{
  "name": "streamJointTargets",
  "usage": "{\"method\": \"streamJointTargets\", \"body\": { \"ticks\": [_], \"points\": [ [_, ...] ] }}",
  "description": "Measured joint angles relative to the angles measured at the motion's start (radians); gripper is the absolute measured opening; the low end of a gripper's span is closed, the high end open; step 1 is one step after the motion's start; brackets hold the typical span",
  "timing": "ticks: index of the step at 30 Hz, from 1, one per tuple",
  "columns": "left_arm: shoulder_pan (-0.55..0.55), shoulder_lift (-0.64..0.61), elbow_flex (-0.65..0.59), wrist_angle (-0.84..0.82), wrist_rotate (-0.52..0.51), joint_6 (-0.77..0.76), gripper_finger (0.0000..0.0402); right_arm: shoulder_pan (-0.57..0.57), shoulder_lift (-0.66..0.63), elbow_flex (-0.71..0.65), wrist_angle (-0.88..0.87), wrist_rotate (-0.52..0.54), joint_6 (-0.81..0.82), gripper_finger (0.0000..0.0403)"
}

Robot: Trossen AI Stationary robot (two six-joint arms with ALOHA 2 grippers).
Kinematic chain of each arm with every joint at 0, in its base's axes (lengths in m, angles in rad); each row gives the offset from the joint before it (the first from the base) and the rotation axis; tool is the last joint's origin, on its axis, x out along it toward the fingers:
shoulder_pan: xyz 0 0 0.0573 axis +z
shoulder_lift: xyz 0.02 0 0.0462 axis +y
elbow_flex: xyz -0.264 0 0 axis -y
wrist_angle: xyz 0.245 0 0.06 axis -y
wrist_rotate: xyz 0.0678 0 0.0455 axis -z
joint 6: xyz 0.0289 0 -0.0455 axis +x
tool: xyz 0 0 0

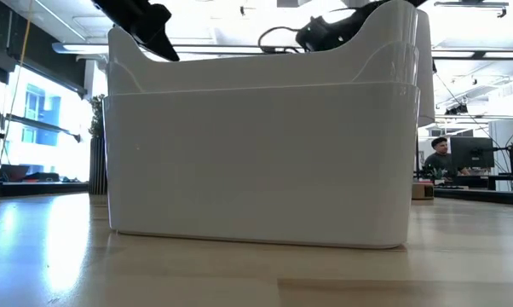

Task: Stack baskets by color
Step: Stack the bottom black bin on the top black bins

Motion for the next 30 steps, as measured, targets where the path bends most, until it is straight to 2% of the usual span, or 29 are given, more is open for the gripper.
{"method": "streamJointTargets", "body": {
  "ticks": [3,7,16,24,30],
  "points": [
    [0.0,0.0,0.0,-0.008,0.0,0.0,0.014,-0.001,-0.008,-0.05,0.048,-0.046,0.078,0.0],
    [0.0,0.0,0.0,-0.011,0.001,-0.002,0.014,0.012,-0.009,-0.091,0.079,-0.045,0.212,0.0],
    [0.0,-0.001,0.0,-0.014,0.001,-0.045,0.0141,0.082,-0.009,-0.111,0.088,0.072,0.514,0.0],
    [0.001,-0.001,0.0,-0.014,-0.008,-0.045,0.0141,0.146,0.008,-0.111,0.031,0.131,0.713,0.0],
    [0.0,-0.001,0.0,-0.014,-0.007,-0.042,0.0141,0.16,0.019,-0.111,0.008,0.173,0.801,0.0]
  ]
}}
